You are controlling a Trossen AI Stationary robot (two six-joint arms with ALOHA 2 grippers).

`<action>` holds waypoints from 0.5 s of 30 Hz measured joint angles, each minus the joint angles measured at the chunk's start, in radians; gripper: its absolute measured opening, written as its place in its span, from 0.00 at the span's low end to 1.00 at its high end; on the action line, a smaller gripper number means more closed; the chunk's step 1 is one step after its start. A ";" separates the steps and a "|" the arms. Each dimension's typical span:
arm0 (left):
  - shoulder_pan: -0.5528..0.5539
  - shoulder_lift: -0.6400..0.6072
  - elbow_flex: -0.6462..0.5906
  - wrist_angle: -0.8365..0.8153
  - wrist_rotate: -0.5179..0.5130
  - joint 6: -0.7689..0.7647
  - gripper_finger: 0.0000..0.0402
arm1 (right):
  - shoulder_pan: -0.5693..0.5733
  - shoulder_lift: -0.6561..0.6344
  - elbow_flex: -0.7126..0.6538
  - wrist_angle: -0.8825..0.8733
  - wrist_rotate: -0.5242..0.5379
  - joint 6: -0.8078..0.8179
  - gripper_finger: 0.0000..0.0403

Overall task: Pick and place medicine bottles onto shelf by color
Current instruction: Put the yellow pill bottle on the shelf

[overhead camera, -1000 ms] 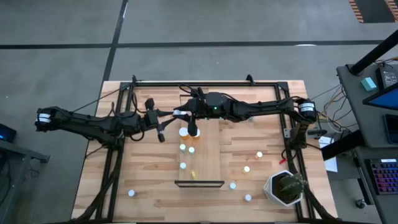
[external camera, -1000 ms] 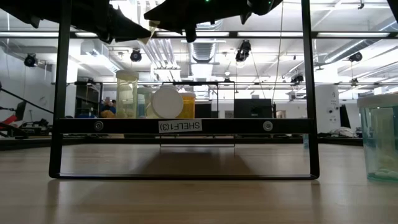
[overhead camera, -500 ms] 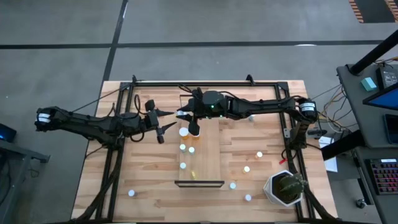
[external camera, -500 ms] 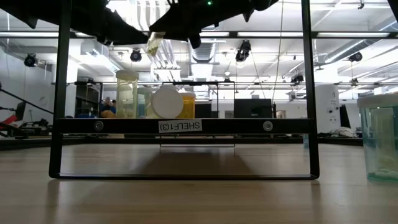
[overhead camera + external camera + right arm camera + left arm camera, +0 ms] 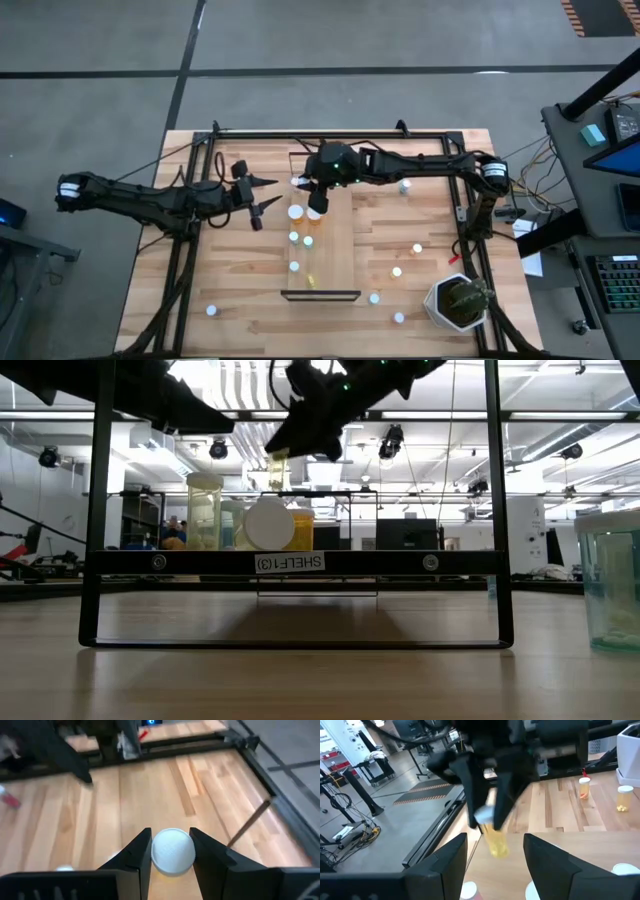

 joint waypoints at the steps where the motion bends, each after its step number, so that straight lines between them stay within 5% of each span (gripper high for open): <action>1: 0.000 -0.002 0.000 0.000 0.000 0.000 0.44 | -0.001 0.000 -0.011 -0.004 -0.001 -0.012 0.26; 15: 0.001 -0.010 -0.001 -0.003 0.000 0.000 0.44 | -0.022 0.049 -0.197 0.263 -0.004 0.022 0.26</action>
